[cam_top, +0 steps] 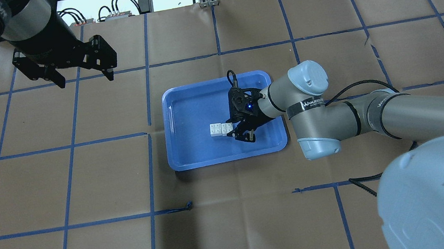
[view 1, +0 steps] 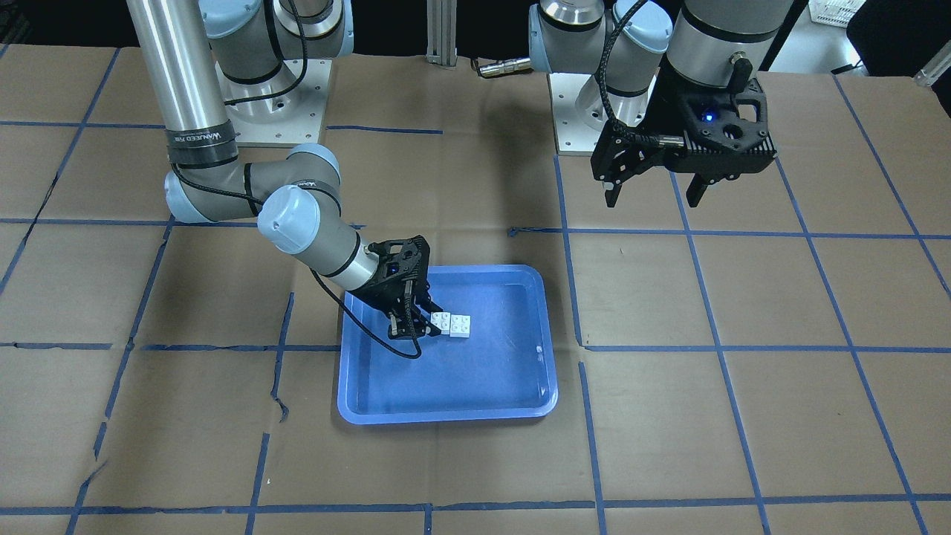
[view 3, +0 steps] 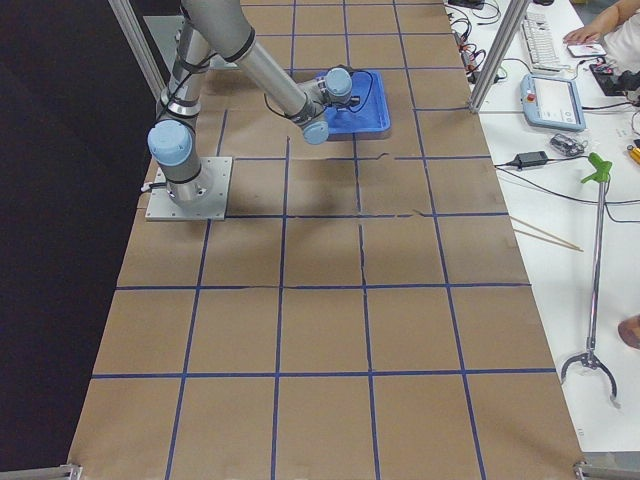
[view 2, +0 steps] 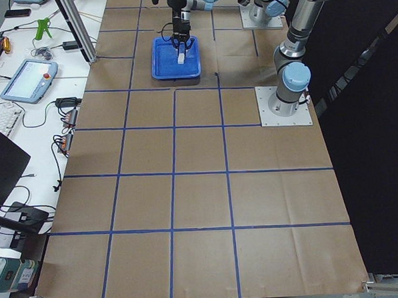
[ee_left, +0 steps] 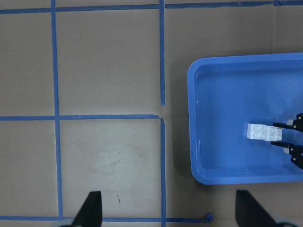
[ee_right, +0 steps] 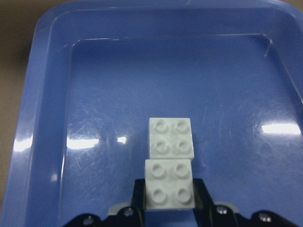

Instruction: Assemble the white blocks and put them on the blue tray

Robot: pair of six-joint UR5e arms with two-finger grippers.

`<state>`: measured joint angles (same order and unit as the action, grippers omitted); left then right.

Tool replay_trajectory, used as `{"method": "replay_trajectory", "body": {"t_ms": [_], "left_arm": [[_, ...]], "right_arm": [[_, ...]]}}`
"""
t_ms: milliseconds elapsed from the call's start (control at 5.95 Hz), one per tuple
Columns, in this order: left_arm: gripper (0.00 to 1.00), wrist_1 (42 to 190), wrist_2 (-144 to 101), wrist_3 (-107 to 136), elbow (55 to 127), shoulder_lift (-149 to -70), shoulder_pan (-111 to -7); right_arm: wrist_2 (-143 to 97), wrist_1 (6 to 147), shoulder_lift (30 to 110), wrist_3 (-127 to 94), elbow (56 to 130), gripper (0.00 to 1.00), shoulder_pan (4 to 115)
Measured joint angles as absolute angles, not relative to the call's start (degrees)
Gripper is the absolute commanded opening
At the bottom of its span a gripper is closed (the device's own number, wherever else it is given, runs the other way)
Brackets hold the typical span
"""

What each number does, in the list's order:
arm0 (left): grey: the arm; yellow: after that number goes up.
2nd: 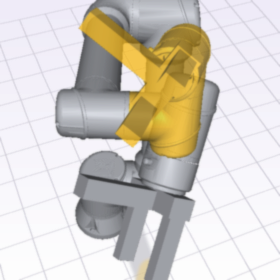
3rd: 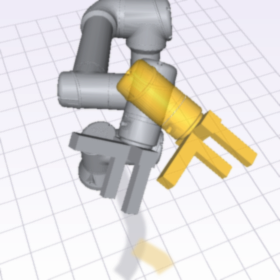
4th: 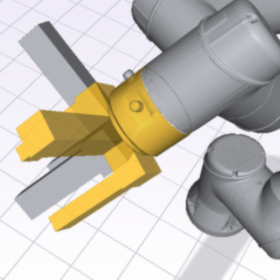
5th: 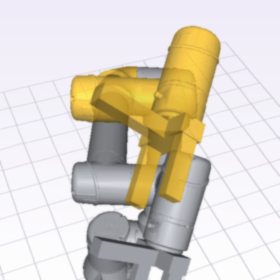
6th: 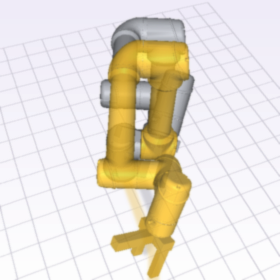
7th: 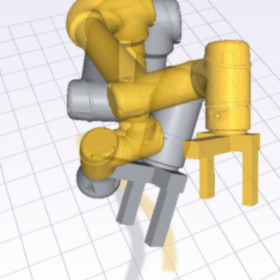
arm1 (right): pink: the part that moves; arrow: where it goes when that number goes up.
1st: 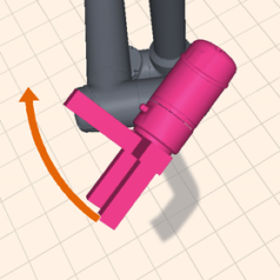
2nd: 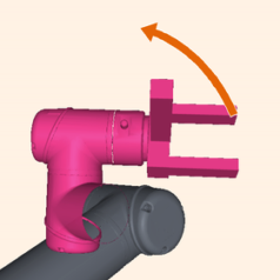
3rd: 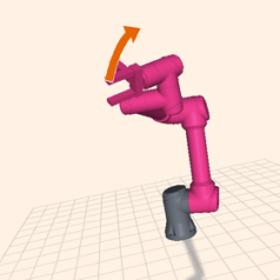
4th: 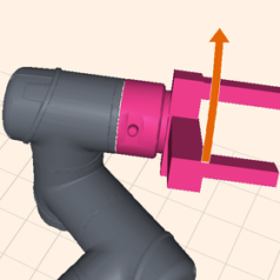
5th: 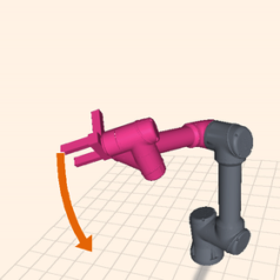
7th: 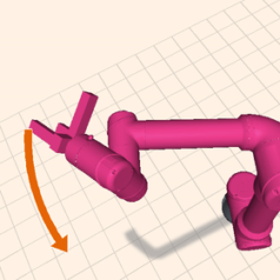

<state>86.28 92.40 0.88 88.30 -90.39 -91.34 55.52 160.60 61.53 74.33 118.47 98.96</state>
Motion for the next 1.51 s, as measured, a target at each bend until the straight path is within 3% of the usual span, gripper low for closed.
{"method": "replay_trajectory", "body": {"t_ms": [336, 1008, 1345, 1513], "left_arm": [[0.99, 86.2, 92.4, 0.9, 88.3, -90.4, -91.3], [0.99, 86.2, 92.2, 0.9, 88.0, -90.5, -91.2], [0.99, 86.2, 92.2, 0.9, 88.0, -90.5, -91.2], [0.99, 86.2, 92.2, 0.9, 88.0, -90.5, -91.2]], "right_arm": [[55.4, 160.6, 61.5, 74.3, 118.5, 0.46, 99.0], [55.1, 160.7, 61.5, 74.3, 118.5, 0.47, 99.0], [55.1, 160.7, 61.4, 74.2, 118.4, 1.00, 99.0], [55.2, 160.7, 61.5, 74.2, 118.3, 1.00, 99.0]]}}
